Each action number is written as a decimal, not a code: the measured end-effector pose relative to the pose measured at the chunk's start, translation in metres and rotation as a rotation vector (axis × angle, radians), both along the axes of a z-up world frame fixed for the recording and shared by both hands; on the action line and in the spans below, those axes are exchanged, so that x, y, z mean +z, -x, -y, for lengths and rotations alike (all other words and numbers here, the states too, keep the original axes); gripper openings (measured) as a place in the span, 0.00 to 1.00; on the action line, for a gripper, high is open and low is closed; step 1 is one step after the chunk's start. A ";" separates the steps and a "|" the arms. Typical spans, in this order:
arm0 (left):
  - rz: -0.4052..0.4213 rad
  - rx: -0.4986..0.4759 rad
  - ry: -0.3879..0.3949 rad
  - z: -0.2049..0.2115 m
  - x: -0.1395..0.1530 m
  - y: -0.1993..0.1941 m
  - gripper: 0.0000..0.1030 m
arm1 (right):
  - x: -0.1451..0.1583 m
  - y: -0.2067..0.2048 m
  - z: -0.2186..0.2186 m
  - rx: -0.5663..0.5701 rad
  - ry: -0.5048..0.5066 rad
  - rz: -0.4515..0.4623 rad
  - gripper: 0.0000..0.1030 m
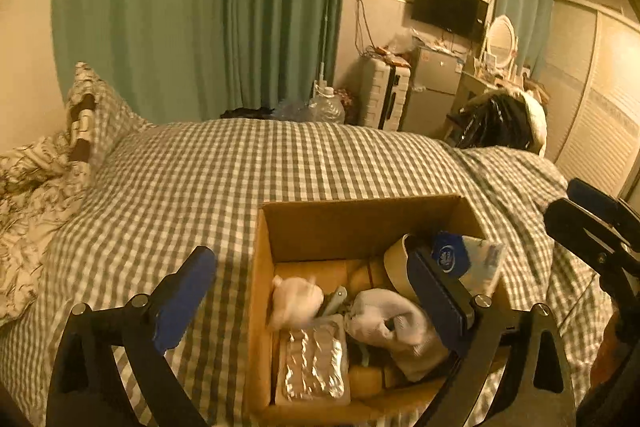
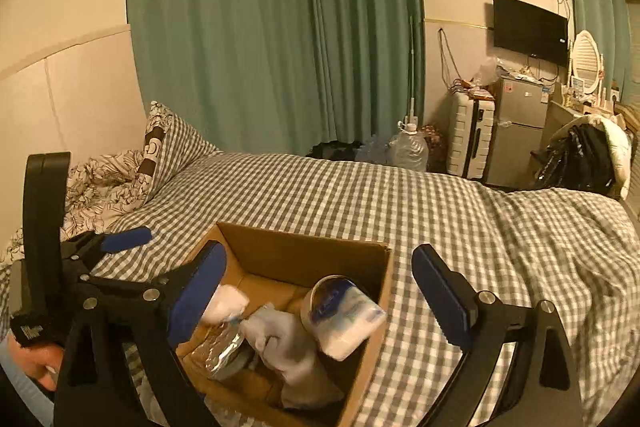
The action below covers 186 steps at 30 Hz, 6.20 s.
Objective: Organize objects
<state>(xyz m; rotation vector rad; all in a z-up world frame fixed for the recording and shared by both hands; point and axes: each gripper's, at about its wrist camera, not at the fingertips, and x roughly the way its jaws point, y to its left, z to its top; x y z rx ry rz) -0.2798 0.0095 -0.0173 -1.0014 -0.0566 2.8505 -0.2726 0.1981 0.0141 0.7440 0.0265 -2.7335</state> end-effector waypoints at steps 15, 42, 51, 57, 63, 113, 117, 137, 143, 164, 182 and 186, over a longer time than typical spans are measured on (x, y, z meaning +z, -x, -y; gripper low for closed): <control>-0.082 0.088 0.046 0.050 0.059 -0.126 1.00 | 0.060 -0.125 0.000 0.018 -0.065 -0.072 0.97; 0.329 0.136 0.147 0.039 -0.172 -0.102 0.56 | -0.118 -0.117 0.007 0.008 -0.115 0.143 0.98; 0.254 0.095 0.095 0.045 -0.140 -0.135 0.23 | -0.128 -0.121 0.019 0.028 -0.119 0.182 0.98; 0.173 0.109 0.113 0.061 -0.110 -0.153 0.23 | -0.129 -0.128 0.059 0.088 -0.110 0.182 0.98; 0.201 0.126 0.060 0.082 -0.116 -0.146 0.23 | -0.155 -0.109 0.110 0.141 -0.177 0.264 0.98; 0.022 -0.100 -0.006 -0.017 0.018 -0.024 0.24 | 0.043 -0.046 0.019 0.019 0.000 -0.019 0.86; 0.076 -0.111 -0.018 -0.014 -0.009 0.012 0.24 | 0.023 -0.001 0.025 0.030 0.022 0.032 0.86; 0.042 -0.073 -0.047 -0.004 0.000 0.004 0.73 | 0.008 0.023 0.017 -0.014 0.045 0.053 0.93; -0.067 -0.064 -0.043 -0.007 0.063 -0.041 0.86 | 0.064 -0.031 0.002 -0.053 -0.002 -0.032 0.94; -0.465 0.043 -0.042 -0.005 0.151 -0.192 1.00 | 0.152 -0.209 -0.024 -0.168 -0.096 -0.420 1.00; -0.394 0.129 0.157 -0.034 0.021 -0.180 1.00 | 0.014 -0.158 -0.044 -0.208 -0.071 -0.264 1.00; -0.383 0.120 0.171 -0.044 0.020 -0.181 1.00 | 0.007 -0.151 -0.044 -0.199 -0.066 -0.252 1.00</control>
